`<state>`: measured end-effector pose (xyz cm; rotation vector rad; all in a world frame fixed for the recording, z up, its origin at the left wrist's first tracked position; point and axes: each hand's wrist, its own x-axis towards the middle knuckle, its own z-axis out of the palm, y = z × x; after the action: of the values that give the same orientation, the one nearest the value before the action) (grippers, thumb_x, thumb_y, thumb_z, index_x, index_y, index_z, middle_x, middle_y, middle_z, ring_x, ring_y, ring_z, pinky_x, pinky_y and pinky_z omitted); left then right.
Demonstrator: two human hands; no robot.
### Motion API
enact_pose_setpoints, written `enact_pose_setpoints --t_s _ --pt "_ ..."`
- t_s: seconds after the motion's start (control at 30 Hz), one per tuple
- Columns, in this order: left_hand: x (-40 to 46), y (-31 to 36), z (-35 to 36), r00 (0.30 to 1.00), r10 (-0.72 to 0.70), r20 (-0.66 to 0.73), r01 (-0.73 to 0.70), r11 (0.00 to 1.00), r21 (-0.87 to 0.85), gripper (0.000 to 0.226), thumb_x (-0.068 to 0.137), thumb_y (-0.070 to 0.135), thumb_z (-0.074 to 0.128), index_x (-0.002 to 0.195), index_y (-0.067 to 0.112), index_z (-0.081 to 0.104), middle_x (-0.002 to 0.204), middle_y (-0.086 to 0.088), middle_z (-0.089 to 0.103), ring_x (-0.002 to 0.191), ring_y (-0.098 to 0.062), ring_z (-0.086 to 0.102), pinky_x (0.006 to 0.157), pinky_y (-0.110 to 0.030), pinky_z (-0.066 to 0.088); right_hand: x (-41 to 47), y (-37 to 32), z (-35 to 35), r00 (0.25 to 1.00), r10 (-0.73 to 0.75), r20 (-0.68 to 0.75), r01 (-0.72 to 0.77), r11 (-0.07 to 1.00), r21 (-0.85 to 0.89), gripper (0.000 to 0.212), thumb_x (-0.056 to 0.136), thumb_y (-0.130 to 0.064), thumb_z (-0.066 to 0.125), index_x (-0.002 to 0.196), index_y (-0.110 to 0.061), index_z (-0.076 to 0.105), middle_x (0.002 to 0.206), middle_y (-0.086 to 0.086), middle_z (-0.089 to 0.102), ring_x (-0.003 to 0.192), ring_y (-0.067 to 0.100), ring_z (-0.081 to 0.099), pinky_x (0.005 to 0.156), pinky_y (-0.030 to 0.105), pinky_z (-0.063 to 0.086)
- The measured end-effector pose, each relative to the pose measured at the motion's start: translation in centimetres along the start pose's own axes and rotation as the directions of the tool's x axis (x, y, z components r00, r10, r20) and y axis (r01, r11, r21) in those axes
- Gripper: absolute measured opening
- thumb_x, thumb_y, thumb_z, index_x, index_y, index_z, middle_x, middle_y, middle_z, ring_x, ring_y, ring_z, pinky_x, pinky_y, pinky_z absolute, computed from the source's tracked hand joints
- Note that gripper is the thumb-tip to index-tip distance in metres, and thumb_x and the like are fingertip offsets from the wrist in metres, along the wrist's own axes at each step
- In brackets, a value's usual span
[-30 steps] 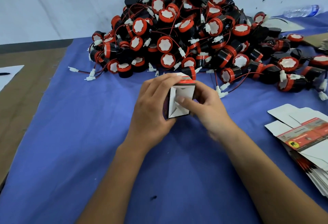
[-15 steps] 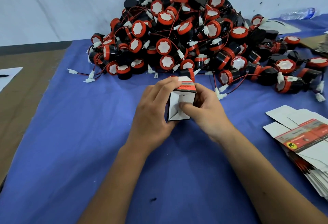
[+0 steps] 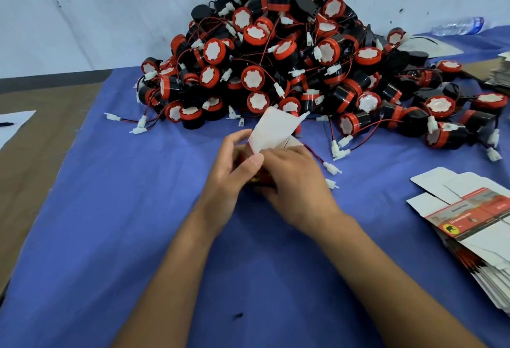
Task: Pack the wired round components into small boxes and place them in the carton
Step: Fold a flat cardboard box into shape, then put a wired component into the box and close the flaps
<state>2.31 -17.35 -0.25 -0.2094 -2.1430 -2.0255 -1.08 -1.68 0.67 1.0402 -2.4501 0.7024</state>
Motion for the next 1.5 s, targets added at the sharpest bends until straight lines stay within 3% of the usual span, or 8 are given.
enact_pose_setpoints --t_s 0.13,0.23,0.37,0.47,0.6,1.0,1.2,1.5 --pt "0.2 -0.5 0.6 0.918 0.134 -0.372 0.043 0.901 0.432 0.027 0.09 0.048 0.058 0.1 0.024 0.062 0.082 0.009 0.068 0.078 0.0 0.063 0.066 -0.028 0.05 0.1 -0.9 0.3 0.973 -0.178 0.146 0.182 0.983 -0.013 0.025 0.08 -0.013 0.065 0.103 -0.015 0.072 0.097 0.0 0.073 0.099 0.025 0.065 0.111 0.042 0.037" --pt "0.7 -0.9 -0.8 0.797 0.217 -0.564 0.125 0.854 0.505 0.027 0.095 0.016 0.051 0.071 0.026 0.04 0.061 0.009 0.045 0.058 0.003 0.047 0.051 -0.019 0.029 -0.2 -0.9 -0.1 0.969 -0.135 -0.205 0.181 0.958 0.224 0.021 0.079 -0.002 0.056 0.094 -0.003 0.071 0.09 0.007 0.069 0.091 0.029 0.062 0.09 0.04 0.048" --pt "0.9 -1.5 -2.0 0.69 0.124 -0.713 0.263 0.875 0.407 0.026 0.094 0.006 0.047 0.072 0.016 0.035 0.064 0.003 0.045 0.059 -0.003 0.045 0.048 -0.025 0.028 1.6 0.9 0.4 0.864 0.372 -0.339 -0.345 0.928 0.139 0.01 0.094 -0.022 0.059 0.095 -0.012 0.062 0.091 -0.001 0.064 0.089 0.024 0.058 0.072 0.04 0.049" --pt "1.1 -1.5 -1.8 0.714 0.101 -0.693 0.267 0.875 0.403 0.031 0.095 0.007 0.049 0.07 0.022 0.038 0.067 0.006 0.05 0.062 -0.009 0.046 0.051 -0.027 0.028 3.1 2.8 1.9 0.756 0.653 -0.057 -0.654 0.748 -0.113 0.061 0.088 -0.061 0.069 0.118 -0.011 0.052 0.115 0.01 0.06 0.11 0.032 0.056 0.083 0.04 0.048" --pt "1.3 -1.4 -1.9 0.721 0.092 -0.686 0.261 0.881 0.393 0.03 0.093 0.007 0.051 0.07 0.024 0.043 0.069 0.007 0.054 0.064 -0.005 0.052 0.048 -0.018 0.033 5.5 3.4 4.0 0.802 0.597 0.0 -0.594 0.799 -0.098 0.084 0.079 -0.063 0.077 0.138 -0.018 0.037 0.122 0.013 0.06 0.107 0.037 0.062 0.071 0.04 0.044" --pt "1.4 -1.5 -2.4 0.671 0.049 -0.74 0.298 0.896 0.33 0.017 0.09 0.007 0.052 0.075 0.015 0.051 0.073 0.004 0.058 0.069 -0.013 0.053 0.054 -0.03 0.035 5.3 4.3 1.8 0.891 0.454 -0.006 -0.425 0.839 0.339 0.049 0.102 -0.049 0.053 0.077 -0.009 0.066 0.063 0.006 0.066 0.065 0.027 0.063 0.063 0.047 0.052" --pt "1.4 -1.5 -1.3 0.787 0.059 -0.614 0.217 0.905 0.365 0.018 0.092 0.011 0.06 0.081 0.025 0.058 0.082 0.011 0.067 0.079 -0.004 0.064 0.049 -0.011 0.04 8.1 8.7 3.0 0.859 0.5 -0.113 -0.494 0.866 0.072 0.026 0.097 -0.002 0.05 0.116 -0.006 0.067 0.118 0.012 0.067 0.114 0.033 0.056 0.095 0.038 0.044" --pt "1.5 -1.6 -0.9 0.892 0.085 -0.444 0.1 0.921 0.377 0.018 0.079 0.031 0.061 0.096 0.027 0.068 0.086 0.026 0.071 0.082 0.005 0.065 0.059 -0.012 0.046 12.4 10.2 5.6 0.802 0.597 -0.026 -0.591 0.786 -0.184 0.058 0.092 -0.05 0.067 0.13 -0.006 0.056 0.133 0.013 0.056 0.13 0.036 0.045 0.1 0.052 0.045"
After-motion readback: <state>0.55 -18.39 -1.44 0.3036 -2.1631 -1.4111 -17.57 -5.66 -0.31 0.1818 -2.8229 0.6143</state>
